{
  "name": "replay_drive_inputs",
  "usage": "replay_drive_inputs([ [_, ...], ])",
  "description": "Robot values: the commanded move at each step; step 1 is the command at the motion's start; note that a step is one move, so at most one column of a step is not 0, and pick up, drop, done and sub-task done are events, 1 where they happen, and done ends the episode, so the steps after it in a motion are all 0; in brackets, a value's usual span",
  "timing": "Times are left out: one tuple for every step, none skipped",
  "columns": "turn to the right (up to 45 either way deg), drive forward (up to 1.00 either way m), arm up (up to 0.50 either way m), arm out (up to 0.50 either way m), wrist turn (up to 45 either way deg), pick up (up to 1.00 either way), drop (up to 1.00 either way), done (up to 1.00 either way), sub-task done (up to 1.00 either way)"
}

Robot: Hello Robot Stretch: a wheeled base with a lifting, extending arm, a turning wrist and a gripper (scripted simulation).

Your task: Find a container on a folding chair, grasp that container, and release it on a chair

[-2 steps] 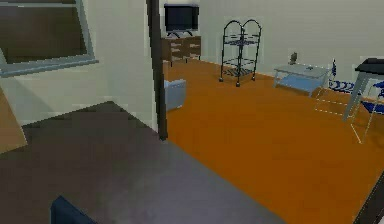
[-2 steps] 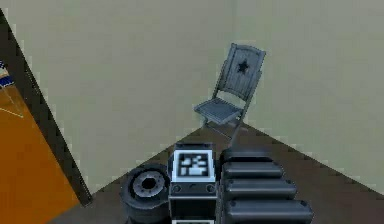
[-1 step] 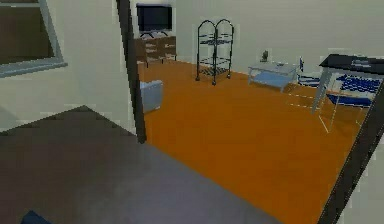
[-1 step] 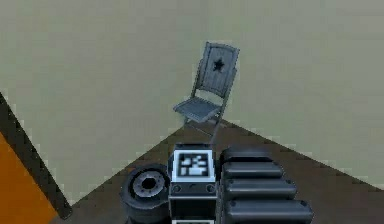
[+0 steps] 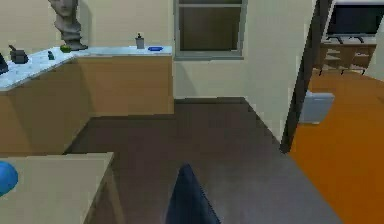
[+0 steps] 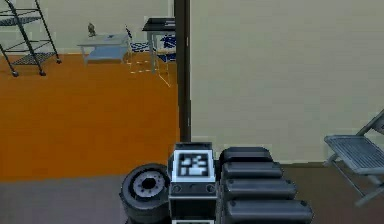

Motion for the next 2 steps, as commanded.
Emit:
replay_drive_inputs([
  [-45.0,0.00,0.00,0.00,0.0,0.00,0.00,0.00,0.00],
  [-15.0,0.00,0.00,0.00,0.0,0.00,0.00,0.00,0.00],
])
